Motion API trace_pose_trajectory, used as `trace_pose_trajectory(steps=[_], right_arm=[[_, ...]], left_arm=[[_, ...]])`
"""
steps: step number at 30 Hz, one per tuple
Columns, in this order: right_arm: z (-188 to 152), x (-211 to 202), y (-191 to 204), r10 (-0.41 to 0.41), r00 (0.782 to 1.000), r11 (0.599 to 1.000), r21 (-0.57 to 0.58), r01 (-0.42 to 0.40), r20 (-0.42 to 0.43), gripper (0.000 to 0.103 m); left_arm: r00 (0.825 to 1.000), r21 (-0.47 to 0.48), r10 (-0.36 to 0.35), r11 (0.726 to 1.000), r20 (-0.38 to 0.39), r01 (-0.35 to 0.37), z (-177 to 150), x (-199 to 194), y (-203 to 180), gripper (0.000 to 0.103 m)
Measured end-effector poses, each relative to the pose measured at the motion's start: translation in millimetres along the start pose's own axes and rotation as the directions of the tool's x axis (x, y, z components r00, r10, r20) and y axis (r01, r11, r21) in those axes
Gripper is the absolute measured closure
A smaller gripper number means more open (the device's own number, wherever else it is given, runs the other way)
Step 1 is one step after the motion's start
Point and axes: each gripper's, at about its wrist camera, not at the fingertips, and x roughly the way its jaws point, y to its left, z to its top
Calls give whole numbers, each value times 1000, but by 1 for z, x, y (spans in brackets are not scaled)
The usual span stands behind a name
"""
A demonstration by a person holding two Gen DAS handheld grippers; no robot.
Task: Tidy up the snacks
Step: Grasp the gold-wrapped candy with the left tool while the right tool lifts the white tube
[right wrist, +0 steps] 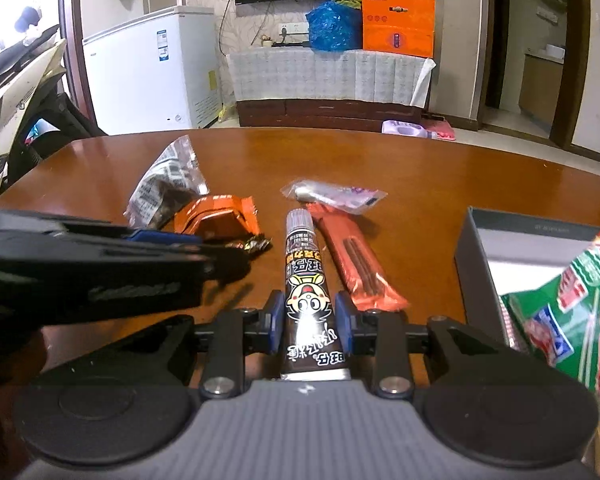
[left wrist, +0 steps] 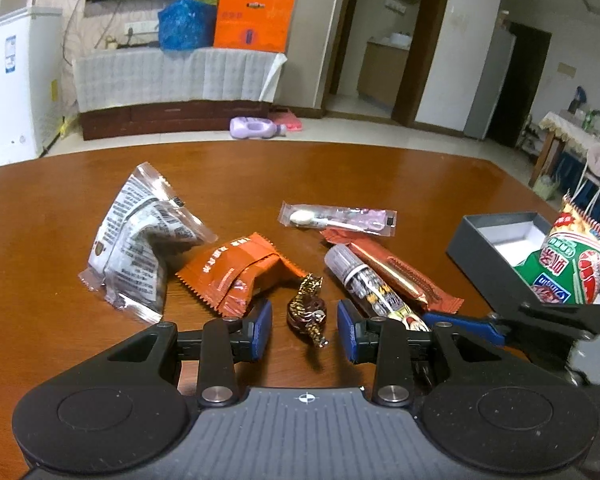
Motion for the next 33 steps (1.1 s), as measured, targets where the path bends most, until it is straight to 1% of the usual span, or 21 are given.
trace_pose_trajectory(steps=[5, 8, 13, 18, 23, 28, 33], right_arm=[[-6, -8, 0, 0, 1000, 1000, -12, 0, -10, 75], [-6, -10, -2, 10, 1000, 1000, -8, -10, -10, 75], [-4, -8, -4, 24, 1000, 1000, 6, -24, -10, 74], [-2, -3, 1, 14, 1000, 999, -37, -14, 11, 74], [-2, -1, 0, 13, 1000, 999, -41, -12, 27, 75], [-3, -4, -1, 9, 999, 1000, 1, -9, 31, 77], [-4, -16, -1, -10, 997, 1000, 9, 10, 80, 77]], left_arm=[[998, 59, 66, 996, -1, -66, -1, 9, -13, 66], [995, 101, 98, 990, 12, -99, -2, 11, -19, 78], [997, 83, 79, 993, 11, -80, -2, 9, -13, 78], [998, 68, 68, 995, 0, -68, -1, 6, -10, 78], [997, 82, 77, 994, 3, -77, 2, -1, -10, 78], [996, 97, 88, 991, 12, -89, 5, -9, -14, 78], [994, 115, 101, 988, 33, -104, 8, -23, -17, 78]])
